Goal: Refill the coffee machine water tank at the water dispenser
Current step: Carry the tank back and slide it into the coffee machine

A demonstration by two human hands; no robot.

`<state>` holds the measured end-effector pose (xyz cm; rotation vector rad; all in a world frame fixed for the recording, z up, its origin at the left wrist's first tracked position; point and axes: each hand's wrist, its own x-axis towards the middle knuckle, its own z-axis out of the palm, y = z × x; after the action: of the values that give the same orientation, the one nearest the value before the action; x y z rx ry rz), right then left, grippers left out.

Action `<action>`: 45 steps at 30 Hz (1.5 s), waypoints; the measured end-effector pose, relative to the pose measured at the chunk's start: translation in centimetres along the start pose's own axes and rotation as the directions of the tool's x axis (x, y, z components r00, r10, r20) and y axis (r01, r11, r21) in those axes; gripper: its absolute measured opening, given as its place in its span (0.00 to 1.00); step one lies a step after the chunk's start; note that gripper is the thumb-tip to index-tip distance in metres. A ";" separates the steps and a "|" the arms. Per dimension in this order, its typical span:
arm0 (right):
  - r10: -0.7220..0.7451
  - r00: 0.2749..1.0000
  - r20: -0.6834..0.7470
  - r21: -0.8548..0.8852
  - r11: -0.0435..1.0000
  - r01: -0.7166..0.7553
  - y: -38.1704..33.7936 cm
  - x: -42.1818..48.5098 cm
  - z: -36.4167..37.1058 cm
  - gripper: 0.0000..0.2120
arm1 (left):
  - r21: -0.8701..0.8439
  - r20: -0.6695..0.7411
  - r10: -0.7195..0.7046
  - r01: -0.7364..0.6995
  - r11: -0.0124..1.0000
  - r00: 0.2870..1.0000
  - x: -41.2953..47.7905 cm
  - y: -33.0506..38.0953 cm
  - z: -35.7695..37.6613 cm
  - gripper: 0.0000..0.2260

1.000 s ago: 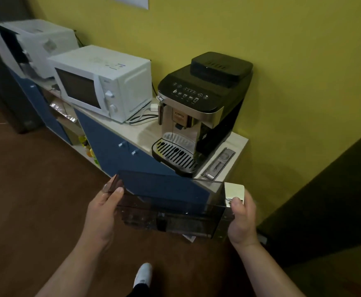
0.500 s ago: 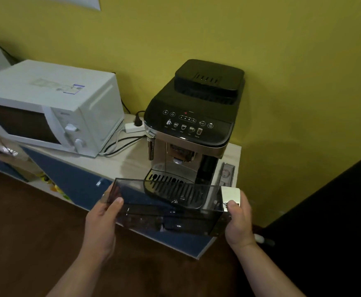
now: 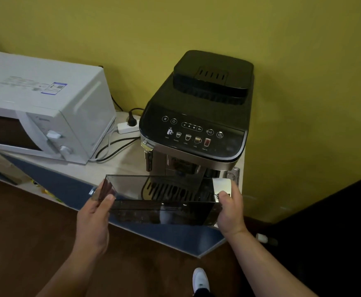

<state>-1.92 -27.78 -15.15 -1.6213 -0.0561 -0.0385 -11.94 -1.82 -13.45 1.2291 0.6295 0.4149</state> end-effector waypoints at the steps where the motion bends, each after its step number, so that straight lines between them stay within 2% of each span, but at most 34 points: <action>1: -0.014 1.000 -0.003 -0.004 1.000 0.014 0.0 0.3 0.1 0.17 | 0.006 0.007 0.002 -0.002 1.000 1.000 0.1 0.3 0.2 0.15; 4: -0.062 0.998 0.012 -0.015 0.998 0.063 0.0 1.0 0.5 0.16 | 0.023 -0.005 0.004 -0.004 1.000 1.000 1.0 0.5 0.5 0.19; 6: -0.087 0.996 0.018 -0.030 0.996 0.088 0.3 1.5 0.5 0.19 | 0.061 -0.007 0.025 -0.024 0.998 1.000 1.4 0.6 0.4 0.17; 9: -0.127 0.991 0.042 -0.040 0.991 0.128 0.6 1.8 0.6 0.22 | 0.240 0.086 0.042 -0.061 0.969 0.995 1.6 0.7 0.4 0.20; 13: -0.114 0.991 0.070 -0.032 0.993 0.116 0.5 1.7 0.4 0.22 | 0.468 0.129 0.003 -0.064 0.881 0.992 2.8 0.6 0.1 0.38; 18: -0.082 0.976 0.203 -0.013 0.996 0.087 0.0 1.4 -0.8 0.23 | 0.421 0.139 0.021 -0.078 0.904 0.990 3.2 0.7 0.4 0.41; 19: -0.060 0.979 0.193 -0.027 0.997 0.066 0.1 1.2 -1.5 0.24 | 0.402 0.142 0.024 -0.079 0.912 0.990 3.3 0.6 0.5 0.40; 21: 0.010 0.998 0.070 -0.107 0.994 -0.003 0.6 1.2 -3.2 0.22 | 0.378 0.141 0.027 -0.079 0.922 0.990 3.3 0.6 0.5 0.40; 24: 0.161 0.969 -0.186 -0.305 0.928 -0.212 2.2 2.6 -5.5 0.04 | 0.371 0.155 0.032 -0.088 0.925 0.987 3.3 0.6 0.6 0.40; 26: 0.239 0.942 -0.235 -0.486 0.811 -0.327 4.3 4.3 -6.2 0.05 | 0.374 0.156 0.043 -0.099 0.922 0.987 3.3 0.7 0.6 0.39; 29: 0.314 0.915 -0.251 -0.708 0.585 -0.395 7.1 6.3 -6.0 0.06 | 0.380 0.163 0.040 -0.100 0.919 0.986 3.6 0.5 0.4 0.40; 31: 0.347 0.896 -0.278 -0.731 0.529 -0.432 8.0 6.9 -5.5 0.10 | 0.374 0.173 0.037 -0.100 0.922 0.984 3.6 0.4 0.2 0.39; 34: 0.383 0.878 -0.286 -0.750 0.482 -0.454 8.0 7.2 -4.8 0.10 | 0.364 0.171 0.030 -0.092 0.927 0.985 3.6 0.4 0.3 0.37; 40: 0.406 0.855 -0.323 -0.724 0.476 -0.499 7.7 7.3 -4.4 0.04 | 0.333 0.181 0.017 -0.078 0.940 0.983 3.6 0.4 0.3 0.39; 45: 0.402 0.830 -0.387 -0.710 0.445 -0.546 7.3 7.0 -5.3 0.08 | 0.325 0.184 -0.001 -0.059 0.944 0.983 4.0 0.5 0.3 0.36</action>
<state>5.53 -33.38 -21.69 -2.5002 0.6617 0.2925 -8.73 0.53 -13.83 1.5783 0.5370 0.2214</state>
